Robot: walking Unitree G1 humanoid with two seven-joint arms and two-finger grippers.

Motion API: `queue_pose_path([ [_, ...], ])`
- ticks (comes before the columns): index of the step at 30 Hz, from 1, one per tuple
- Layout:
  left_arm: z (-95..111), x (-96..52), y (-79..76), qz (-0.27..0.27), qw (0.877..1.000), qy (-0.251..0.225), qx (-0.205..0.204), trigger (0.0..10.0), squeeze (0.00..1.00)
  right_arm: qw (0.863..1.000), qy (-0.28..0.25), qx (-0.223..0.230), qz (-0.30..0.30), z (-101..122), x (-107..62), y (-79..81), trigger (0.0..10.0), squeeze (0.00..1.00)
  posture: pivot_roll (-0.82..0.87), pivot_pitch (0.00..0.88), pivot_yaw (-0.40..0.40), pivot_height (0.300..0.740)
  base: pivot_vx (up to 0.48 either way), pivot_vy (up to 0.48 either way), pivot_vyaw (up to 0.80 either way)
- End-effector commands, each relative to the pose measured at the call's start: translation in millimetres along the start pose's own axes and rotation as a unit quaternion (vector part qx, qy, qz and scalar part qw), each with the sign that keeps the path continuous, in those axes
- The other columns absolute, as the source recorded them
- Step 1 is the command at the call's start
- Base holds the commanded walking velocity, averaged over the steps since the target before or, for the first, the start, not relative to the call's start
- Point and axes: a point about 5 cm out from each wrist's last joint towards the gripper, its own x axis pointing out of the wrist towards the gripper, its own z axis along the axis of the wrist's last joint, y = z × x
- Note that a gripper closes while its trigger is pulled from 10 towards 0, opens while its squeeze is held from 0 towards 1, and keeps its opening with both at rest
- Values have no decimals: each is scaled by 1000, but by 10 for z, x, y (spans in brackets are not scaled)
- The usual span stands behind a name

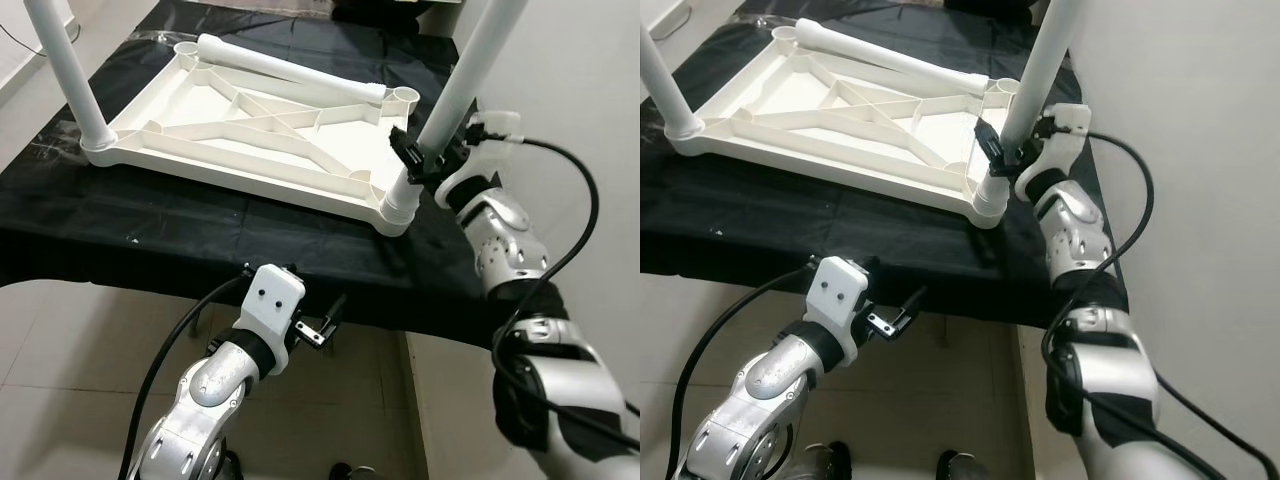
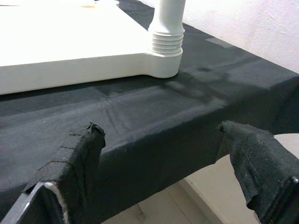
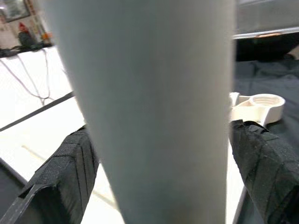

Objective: Building children table

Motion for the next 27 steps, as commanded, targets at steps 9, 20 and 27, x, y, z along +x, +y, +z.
queue_pose_path([
  [9,-13,-30,-25,-4,1000,3,4,10000,0,997,45,2,70,-86,-16,-18,10000,0,111,203,-112,740,0,0,0],
  [20,-9,-38,-31,-5,1000,3,3,10000,0,996,56,-17,68,-56,30,-43,10000,0,114,213,-116,740,0,0,0],
  [27,-9,-40,-31,-4,1000,4,4,10000,0,997,48,-18,60,-21,45,-64,0,0,114,213,-116,740,0,0,0],
])
